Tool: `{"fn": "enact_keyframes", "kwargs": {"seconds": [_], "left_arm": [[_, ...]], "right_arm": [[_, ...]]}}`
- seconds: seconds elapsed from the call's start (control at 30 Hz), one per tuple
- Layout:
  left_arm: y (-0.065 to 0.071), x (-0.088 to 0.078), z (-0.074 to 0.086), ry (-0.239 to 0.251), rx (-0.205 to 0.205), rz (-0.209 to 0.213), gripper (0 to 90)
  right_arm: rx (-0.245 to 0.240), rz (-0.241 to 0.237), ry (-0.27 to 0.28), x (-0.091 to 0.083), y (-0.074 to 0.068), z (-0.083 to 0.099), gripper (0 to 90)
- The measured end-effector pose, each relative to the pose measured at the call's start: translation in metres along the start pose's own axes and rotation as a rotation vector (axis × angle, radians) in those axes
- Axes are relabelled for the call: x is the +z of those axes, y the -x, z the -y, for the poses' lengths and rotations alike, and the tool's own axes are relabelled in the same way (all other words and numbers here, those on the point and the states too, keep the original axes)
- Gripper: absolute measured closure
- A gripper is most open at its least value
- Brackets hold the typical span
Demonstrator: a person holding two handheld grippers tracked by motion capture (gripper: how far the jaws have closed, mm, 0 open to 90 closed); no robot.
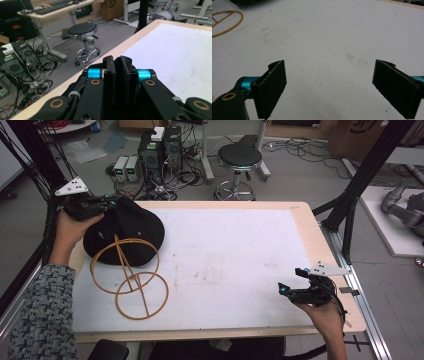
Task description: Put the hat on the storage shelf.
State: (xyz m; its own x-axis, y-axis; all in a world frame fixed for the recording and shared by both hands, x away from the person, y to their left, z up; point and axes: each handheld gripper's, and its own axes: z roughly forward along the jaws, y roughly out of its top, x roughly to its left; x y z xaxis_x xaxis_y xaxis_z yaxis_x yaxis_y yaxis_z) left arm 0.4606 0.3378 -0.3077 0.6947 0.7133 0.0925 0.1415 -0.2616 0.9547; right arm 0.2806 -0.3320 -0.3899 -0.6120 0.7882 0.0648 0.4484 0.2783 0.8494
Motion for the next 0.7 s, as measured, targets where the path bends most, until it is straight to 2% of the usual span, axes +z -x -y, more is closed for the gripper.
{"fn": "enact_keyframes", "kwargs": {"seconds": [0.03, 0.17, 0.37, 0.5, 0.7], "left_arm": [[-0.001, -0.004, -0.002, 0.024, -0.006, 0.003, 82.2], [-0.003, -0.011, -0.004, 0.038, -0.011, 0.002, 82.1], [-0.003, -0.019, -0.016, 0.026, 0.011, 0.003, 82.2], [-0.002, -0.024, -0.027, 0.04, 0.012, 0.007, 82.3], [-0.004, -0.032, -0.042, 0.084, 0.001, 0.05, 82.3]], "right_arm": [[-0.001, 0.001, 0.0, 0.0, 0.0, 0.0, 11.8], [-0.001, -0.003, 0.0, 0.0, 0.001, 0.0, 11.7], [-0.001, -0.003, -0.003, 0.002, 0.001, -0.001, 11.7], [-0.005, -0.005, -0.001, 0.002, 0.0, -0.001, 11.7], [-0.003, -0.009, 0.0, 0.002, -0.001, -0.002, 11.7]]}}
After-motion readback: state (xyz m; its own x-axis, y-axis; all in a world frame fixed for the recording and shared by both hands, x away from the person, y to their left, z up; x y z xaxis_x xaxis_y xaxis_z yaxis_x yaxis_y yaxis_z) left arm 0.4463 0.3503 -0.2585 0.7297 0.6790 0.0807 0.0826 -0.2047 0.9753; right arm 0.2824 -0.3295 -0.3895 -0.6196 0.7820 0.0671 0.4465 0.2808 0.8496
